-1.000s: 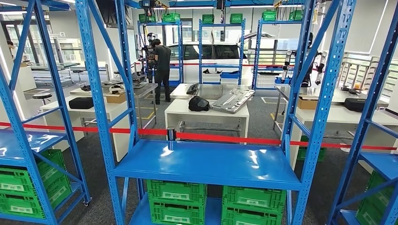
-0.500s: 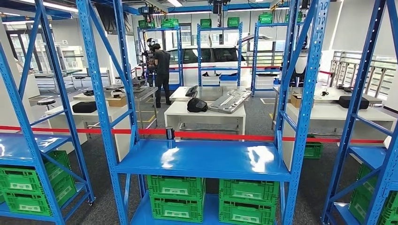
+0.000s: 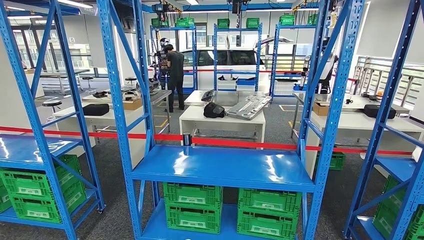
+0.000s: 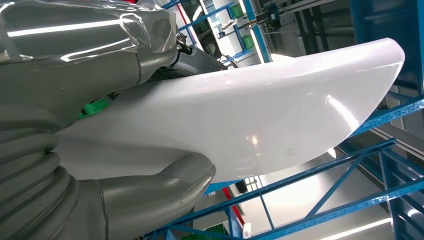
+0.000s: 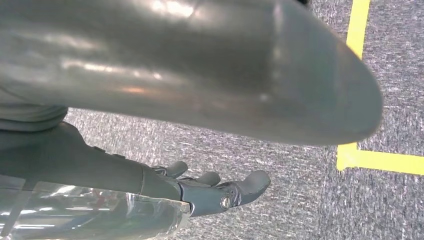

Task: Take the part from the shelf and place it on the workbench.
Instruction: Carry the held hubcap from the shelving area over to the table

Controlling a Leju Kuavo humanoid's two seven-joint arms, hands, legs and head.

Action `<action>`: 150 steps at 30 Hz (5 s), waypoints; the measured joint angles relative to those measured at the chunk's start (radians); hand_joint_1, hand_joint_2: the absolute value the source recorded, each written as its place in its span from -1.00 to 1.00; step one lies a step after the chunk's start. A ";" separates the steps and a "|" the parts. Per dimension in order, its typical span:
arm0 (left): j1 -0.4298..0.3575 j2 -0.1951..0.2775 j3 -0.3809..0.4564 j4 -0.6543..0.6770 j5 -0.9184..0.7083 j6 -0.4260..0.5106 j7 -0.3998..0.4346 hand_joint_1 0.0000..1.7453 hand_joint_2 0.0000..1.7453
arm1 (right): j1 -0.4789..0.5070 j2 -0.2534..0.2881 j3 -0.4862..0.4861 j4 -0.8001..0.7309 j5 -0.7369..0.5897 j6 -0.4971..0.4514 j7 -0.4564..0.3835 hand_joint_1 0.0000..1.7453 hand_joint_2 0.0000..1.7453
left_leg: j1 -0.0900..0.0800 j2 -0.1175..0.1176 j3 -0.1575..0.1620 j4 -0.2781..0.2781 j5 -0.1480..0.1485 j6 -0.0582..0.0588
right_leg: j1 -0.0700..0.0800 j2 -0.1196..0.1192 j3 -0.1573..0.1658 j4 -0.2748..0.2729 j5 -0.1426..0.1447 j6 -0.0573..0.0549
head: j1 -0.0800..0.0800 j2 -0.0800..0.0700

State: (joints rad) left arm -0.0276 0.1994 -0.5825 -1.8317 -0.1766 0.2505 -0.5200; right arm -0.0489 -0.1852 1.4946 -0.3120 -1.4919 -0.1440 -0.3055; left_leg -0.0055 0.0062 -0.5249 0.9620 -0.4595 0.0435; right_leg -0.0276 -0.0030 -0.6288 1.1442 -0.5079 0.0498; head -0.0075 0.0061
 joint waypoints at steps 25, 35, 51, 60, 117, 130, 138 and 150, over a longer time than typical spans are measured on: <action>-0.001 -0.002 0.004 -0.003 0.003 -0.014 0.011 1.00 1.00 | 0.000 0.004 -0.001 0.002 0.000 0.000 -0.003 -1.00 -1.00 | 0.001 -0.001 0.004 -0.001 -0.002 0.009 | 0.003 0.002 -0.055 -0.016 0.011 -0.034 | -0.005 0.000; 0.003 -0.002 0.004 -0.006 0.003 -0.014 0.012 1.00 1.00 | -0.005 -0.001 -0.001 0.003 0.000 0.000 -0.003 -1.00 -1.00 | -0.007 0.002 -0.125 0.039 0.091 -0.016 | 0.011 0.006 0.163 -0.167 -0.037 -0.024 | -0.001 0.000; 0.004 -0.001 0.005 -0.008 0.006 -0.013 0.015 1.00 1.00 | -0.005 0.005 -0.001 0.003 0.000 -0.001 -0.003 -1.00 -1.00 | -0.006 -0.008 0.078 -0.009 -0.072 -0.019 | 0.011 0.001 0.019 -0.168 0.120 -0.029 | -0.009 0.000; 0.060 -0.028 0.071 0.027 1.035 0.055 0.540 1.00 1.00 | -0.017 0.021 -0.001 0.004 0.004 -0.073 0.037 -1.00 -1.00 | -0.003 0.002 -0.014 -0.029 0.027 0.008 | 0.004 0.002 -0.049 0.114 -0.023 -0.010 | -0.002 0.000; 0.017 0.032 0.001 -0.051 0.217 -0.122 0.045 1.00 1.00 | 0.013 0.008 -0.053 -0.016 0.037 -0.037 -0.003 -1.00 -1.00 | 0.007 -0.003 -0.012 -0.006 0.012 -0.003 | 0.010 0.004 0.001 -0.009 -0.030 -0.032 | -0.005 0.000; 0.014 0.038 -0.005 -0.068 0.277 -0.164 0.039 1.00 1.00 | 0.013 -0.003 -0.053 -0.018 0.055 -0.035 -0.005 -1.00 -1.00 | 0.002 -0.028 -0.061 0.065 -0.012 -0.038 | 0.003 0.002 0.089 -0.152 0.031 -0.042 | -0.004 0.000; 0.013 0.047 -0.010 -0.072 0.303 -0.189 0.041 1.00 1.00 | 0.011 -0.004 -0.053 -0.019 0.060 -0.033 -0.005 -1.00 -1.00 | 0.009 0.015 -0.094 0.170 -0.049 -0.042 | 0.014 -0.048 0.086 -0.152 0.033 -0.052 | -0.011 0.000; -0.002 0.047 -0.015 -0.077 0.372 -0.247 0.054 1.00 1.00 | 0.007 -0.007 -0.053 -0.021 0.067 -0.027 0.000 -1.00 -1.00 | 0.003 -0.036 -0.025 -0.005 0.025 0.004 | 0.012 -0.001 -0.050 0.138 -0.093 -0.037 | -0.003 0.000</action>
State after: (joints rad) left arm -0.0294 0.2465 -0.5972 -1.9090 0.1951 0.0034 -0.4663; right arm -0.0417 -0.1920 1.4420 -0.3334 -1.4244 -0.1711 -0.3058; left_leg -0.0021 -0.0294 -0.5499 0.9570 -0.4348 0.0472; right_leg -0.0161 -0.0043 -0.6787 1.2817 -0.6006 0.0130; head -0.0110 0.0061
